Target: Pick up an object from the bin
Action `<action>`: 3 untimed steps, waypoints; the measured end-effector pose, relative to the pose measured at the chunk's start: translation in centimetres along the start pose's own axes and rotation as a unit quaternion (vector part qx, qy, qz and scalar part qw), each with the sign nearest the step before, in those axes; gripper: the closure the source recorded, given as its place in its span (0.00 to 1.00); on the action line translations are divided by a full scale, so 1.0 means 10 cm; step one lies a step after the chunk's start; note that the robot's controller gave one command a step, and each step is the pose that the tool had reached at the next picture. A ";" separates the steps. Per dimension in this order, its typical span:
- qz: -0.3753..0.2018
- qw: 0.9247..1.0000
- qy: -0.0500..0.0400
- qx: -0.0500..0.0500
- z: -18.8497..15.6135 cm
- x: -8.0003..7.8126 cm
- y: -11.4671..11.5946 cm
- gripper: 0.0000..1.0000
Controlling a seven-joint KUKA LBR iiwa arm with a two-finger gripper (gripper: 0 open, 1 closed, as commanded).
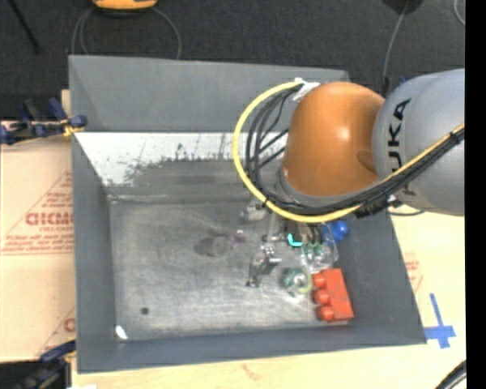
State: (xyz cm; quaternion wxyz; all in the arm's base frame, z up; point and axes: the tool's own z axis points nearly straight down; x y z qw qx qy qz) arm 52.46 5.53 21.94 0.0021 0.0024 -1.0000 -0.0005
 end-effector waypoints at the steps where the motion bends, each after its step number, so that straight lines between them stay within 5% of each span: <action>1: -0.002 1.000 -0.008 -0.001 1.48 -0.82 0.13 0.00; 2: 0.000 1.000 -0.007 0.001 1.16 -0.89 -0.25 0.00; 3: -0.026 1.000 -0.003 0.001 1.12 -0.77 -0.07 0.00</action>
Offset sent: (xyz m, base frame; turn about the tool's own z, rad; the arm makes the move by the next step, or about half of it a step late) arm 0.0772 0.0138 -0.1494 -0.0044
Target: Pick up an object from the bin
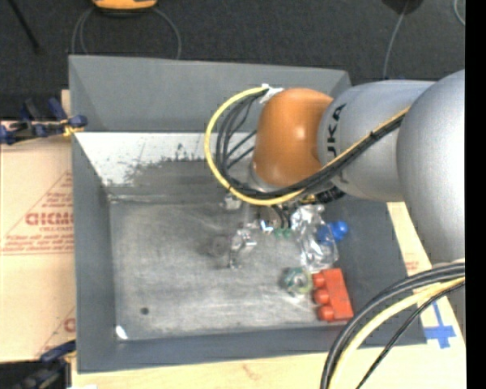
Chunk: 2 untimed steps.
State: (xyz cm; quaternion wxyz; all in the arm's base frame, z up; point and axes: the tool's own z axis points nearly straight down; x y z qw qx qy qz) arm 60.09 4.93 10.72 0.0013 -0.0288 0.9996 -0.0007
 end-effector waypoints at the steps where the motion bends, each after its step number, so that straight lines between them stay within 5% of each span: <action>1: -0.042 0.999 -0.004 0.000 0.33 0.01 0.04 0.00; 2: -0.040 0.999 -0.002 -0.001 0.31 -0.02 0.03 0.00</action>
Offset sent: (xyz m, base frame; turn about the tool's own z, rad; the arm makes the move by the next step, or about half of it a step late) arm -0.0046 0.0053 -0.0372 -0.0880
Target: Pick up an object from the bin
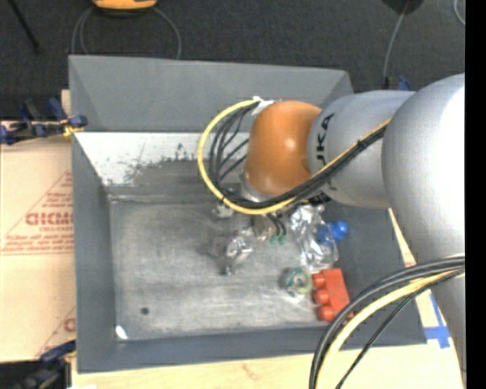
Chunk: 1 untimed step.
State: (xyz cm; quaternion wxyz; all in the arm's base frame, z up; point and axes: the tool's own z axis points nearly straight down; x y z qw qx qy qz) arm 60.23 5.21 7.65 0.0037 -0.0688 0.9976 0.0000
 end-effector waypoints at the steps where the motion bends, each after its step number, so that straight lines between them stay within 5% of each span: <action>1: 0.001 1.000 -0.001 0.000 -0.02 -0.01 0.00 1.00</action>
Offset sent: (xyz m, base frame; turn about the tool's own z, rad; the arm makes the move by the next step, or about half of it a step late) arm 0.0000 0.0000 0.0000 0.0000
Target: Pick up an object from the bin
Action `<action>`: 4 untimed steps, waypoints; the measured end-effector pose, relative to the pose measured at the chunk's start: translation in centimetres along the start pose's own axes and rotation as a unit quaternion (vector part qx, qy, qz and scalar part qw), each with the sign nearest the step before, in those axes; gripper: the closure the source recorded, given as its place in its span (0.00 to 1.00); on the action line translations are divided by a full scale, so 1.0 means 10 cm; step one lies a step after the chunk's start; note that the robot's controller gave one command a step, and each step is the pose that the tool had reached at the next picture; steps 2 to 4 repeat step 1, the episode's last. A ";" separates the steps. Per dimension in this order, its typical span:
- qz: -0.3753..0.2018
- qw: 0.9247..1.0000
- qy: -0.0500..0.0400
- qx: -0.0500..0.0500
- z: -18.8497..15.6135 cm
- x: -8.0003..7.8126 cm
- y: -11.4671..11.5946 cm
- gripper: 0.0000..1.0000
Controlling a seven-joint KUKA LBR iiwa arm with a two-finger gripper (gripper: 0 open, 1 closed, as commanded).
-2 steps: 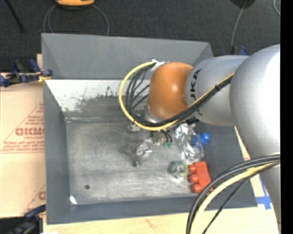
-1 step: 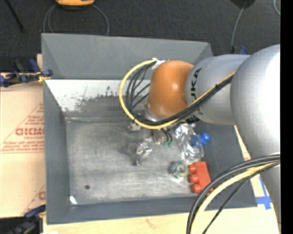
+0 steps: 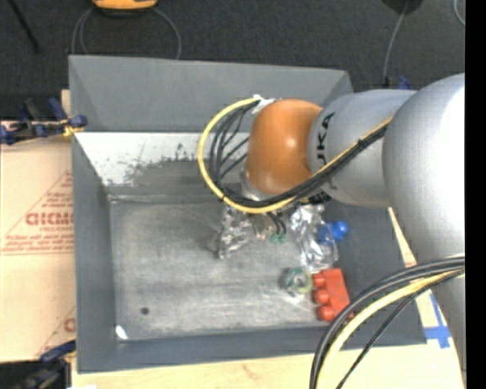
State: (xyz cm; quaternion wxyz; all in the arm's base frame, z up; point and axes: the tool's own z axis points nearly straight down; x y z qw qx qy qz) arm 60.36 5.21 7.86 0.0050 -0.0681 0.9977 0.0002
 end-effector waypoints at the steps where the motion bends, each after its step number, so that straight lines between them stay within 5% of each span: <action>1: 0.003 1.000 -0.002 0.001 -0.83 -0.04 -0.01 1.00; 4: 0.003 1.000 -0.002 0.001 -0.83 -0.04 -0.01 1.00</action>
Offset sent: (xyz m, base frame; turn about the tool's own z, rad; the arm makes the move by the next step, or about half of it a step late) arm 0.0000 0.0000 0.0768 0.0000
